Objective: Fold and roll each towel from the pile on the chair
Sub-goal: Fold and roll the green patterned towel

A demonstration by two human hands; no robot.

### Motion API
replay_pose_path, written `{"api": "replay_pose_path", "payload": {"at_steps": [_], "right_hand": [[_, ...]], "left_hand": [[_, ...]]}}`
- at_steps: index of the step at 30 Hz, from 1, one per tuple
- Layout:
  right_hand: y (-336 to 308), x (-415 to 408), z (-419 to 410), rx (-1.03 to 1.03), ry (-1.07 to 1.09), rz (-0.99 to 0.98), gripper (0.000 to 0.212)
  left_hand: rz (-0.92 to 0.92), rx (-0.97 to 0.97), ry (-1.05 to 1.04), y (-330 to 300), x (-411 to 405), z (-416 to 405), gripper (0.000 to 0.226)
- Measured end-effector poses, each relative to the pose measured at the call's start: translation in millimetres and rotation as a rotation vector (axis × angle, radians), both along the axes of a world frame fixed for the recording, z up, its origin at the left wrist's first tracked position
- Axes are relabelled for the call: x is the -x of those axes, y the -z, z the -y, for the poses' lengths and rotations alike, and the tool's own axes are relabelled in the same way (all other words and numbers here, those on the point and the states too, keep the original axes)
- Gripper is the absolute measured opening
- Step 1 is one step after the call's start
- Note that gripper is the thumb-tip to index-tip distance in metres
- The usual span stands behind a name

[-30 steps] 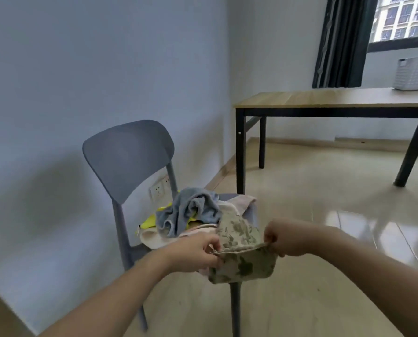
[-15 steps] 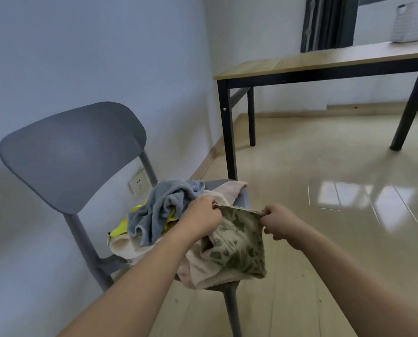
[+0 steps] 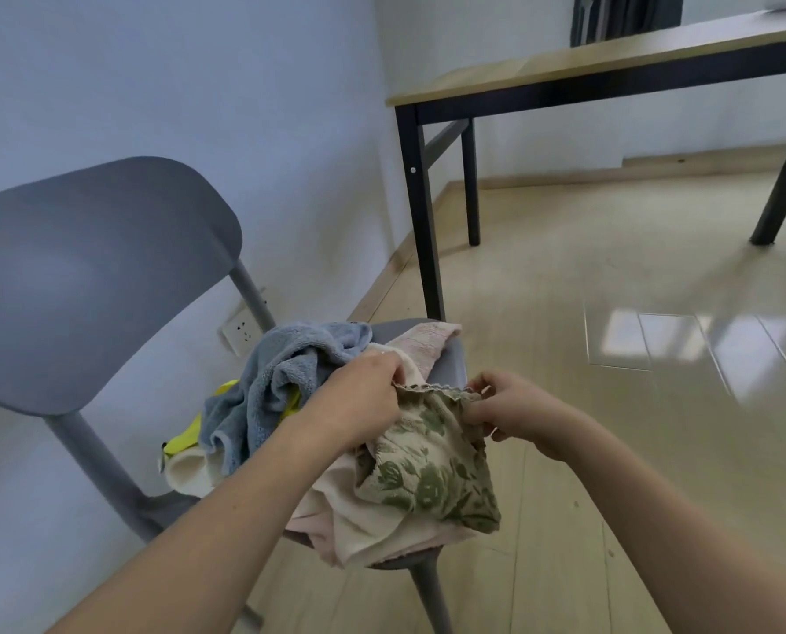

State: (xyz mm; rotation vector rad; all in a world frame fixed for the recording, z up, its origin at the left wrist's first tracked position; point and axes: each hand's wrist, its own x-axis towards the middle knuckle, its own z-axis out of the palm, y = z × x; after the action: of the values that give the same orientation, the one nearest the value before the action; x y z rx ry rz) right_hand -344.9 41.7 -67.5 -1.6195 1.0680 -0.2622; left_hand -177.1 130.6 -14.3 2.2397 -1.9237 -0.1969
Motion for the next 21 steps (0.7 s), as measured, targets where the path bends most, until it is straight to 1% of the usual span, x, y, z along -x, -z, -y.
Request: {"api": "replay_pose_path", "payload": {"at_steps": [3, 5, 6, 9, 11, 12, 14, 15, 16, 17, 21], "right_hand": [[-10, 5, -6, 0.088, -0.065, 0.013, 0.013], [-17, 10, -11, 0.121, -0.116, 0.049, 0.012], [-21, 12, -14, 0.153, -0.142, 0.072, 0.013], [-36, 16, -22, 0.261, -0.236, 0.123, 0.018], [-44, 16, -32, 0.313, -0.315, 0.122, 0.020], [-45, 16, -36, 0.387, -0.354, 0.100, 0.020], [-46, 15, -46, 0.637, -0.389, 0.025, 0.020], [-48, 15, -51, 0.752, -0.388, -0.005, 0.016], [-51, 15, -56, 0.825, -0.394, -0.025, 0.011], [-55, 15, -60, 0.865, -0.414, -0.045, 0.010], [-70, 9, -71, 0.920, -0.511, -0.167, 0.019]], "left_hand": [[-0.050, 0.090, 0.164, -7, -2, -15, 0.015], [-0.035, 0.188, 0.289, -12, -2, -31, 0.011], [0.008, 0.249, 0.348, -14, -2, -41, 0.010], [0.211, 0.413, 0.468, -16, -3, -67, 0.011], [0.274, 0.490, 0.485, -17, -4, -79, 0.010], [0.277, 0.525, 0.481, -18, -4, -83, 0.009], [0.275, 0.567, 0.465, -21, -3, -89, 0.010], [0.277, 0.575, 0.460, -23, -3, -92, 0.011], [0.275, 0.581, 0.459, -26, -3, -95, 0.012], [0.268, 0.586, 0.462, -29, -1, -98, 0.012], [0.180, 0.604, 0.449, -41, 2, -106, 0.010]]}}
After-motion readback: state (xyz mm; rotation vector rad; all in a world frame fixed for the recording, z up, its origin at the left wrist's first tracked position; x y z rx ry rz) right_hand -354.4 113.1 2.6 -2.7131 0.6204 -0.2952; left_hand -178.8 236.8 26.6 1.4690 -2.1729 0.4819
